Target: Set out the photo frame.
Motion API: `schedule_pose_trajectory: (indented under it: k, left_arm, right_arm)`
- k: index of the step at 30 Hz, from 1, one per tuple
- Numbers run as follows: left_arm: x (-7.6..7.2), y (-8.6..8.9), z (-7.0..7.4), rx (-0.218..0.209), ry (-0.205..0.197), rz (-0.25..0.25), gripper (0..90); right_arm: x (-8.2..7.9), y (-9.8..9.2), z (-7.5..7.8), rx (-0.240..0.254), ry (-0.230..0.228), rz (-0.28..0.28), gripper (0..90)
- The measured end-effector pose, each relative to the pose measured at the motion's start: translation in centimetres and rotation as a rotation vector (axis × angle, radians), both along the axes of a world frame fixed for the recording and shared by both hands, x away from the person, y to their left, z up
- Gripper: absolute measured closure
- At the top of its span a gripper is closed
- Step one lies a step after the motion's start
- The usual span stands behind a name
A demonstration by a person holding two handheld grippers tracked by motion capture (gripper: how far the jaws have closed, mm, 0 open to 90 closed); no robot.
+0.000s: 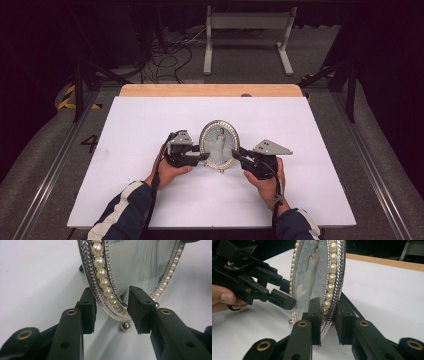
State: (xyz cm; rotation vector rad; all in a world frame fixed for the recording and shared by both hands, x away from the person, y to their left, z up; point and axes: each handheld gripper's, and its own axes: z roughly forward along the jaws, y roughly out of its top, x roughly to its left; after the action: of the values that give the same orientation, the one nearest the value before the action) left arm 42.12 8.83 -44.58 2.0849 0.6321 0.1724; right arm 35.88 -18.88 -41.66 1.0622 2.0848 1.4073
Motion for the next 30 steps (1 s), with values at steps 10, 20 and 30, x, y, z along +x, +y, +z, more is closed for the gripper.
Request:
schedule_pose_trajectory:
  k: [10, 20, 30]
  left_arm:
    - [-0.7, 0.0, 1.0, 0.004, -0.07, 0.026, 56.8]
    - [-0.7, 0.8, 1.3, -0.055, -0.067, 0.029, 53.6]
    - [-0.5, 1.0, 1.2, -0.027, -0.094, 0.025, 62.8]
  right_arm:
    - [-0.2, -0.3, 0.1, -0.01, 0.012, -0.005, 71.7]
    - [-0.9, -1.0, 0.8, -0.009, -0.011, 0.002, 79.4]
    - [-0.6, -0.7, 0.4, -0.022, -0.003, 0.003, 81.4]
